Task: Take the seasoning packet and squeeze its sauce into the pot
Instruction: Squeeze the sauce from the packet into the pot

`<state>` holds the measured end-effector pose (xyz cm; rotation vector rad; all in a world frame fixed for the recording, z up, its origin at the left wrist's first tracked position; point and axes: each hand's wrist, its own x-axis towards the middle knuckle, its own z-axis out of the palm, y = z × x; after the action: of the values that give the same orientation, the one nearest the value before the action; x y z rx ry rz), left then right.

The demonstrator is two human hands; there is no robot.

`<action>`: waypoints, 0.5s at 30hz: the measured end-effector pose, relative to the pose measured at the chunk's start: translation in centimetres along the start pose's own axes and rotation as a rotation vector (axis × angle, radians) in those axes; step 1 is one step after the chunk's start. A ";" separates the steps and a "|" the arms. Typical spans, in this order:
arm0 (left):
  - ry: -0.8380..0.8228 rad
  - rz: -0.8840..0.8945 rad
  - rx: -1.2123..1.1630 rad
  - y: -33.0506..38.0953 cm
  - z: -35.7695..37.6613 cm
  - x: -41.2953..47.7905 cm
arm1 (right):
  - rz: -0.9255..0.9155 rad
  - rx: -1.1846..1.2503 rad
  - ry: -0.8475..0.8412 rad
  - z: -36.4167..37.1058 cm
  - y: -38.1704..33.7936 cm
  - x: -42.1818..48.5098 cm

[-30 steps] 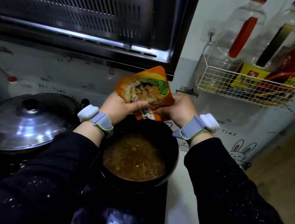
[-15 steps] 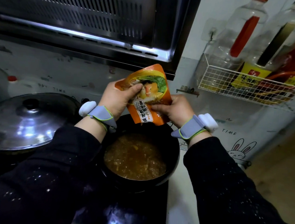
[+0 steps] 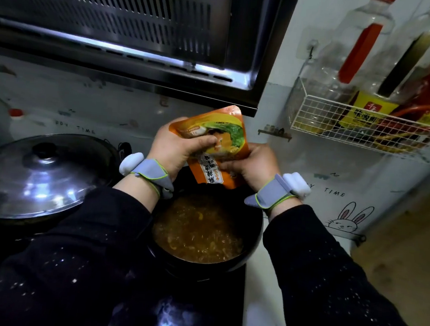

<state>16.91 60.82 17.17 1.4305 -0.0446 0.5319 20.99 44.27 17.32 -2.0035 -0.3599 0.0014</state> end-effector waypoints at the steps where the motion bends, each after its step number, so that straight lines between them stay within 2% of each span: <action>1: 0.007 0.007 0.013 0.0 0.0 0.0 | -0.001 -0.002 -0.007 0.0 0.1 0.0; 6: -0.057 0.131 0.203 1.5 -1.0 0.4 | 0.026 -0.054 -0.037 -0.8 0.2 0.6; 9: -0.116 0.211 0.429 2.8 -0.9 0.8 | 0.025 -0.127 -0.043 -1.3 0.1 1.0; 15: -0.265 0.235 0.846 3.1 0.1 1.8 | -0.008 -0.166 -0.093 -1.0 0.2 0.7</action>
<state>17.36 61.49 20.68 2.3389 -0.2208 0.5774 21.88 43.48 17.73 -2.1708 -0.4394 0.0618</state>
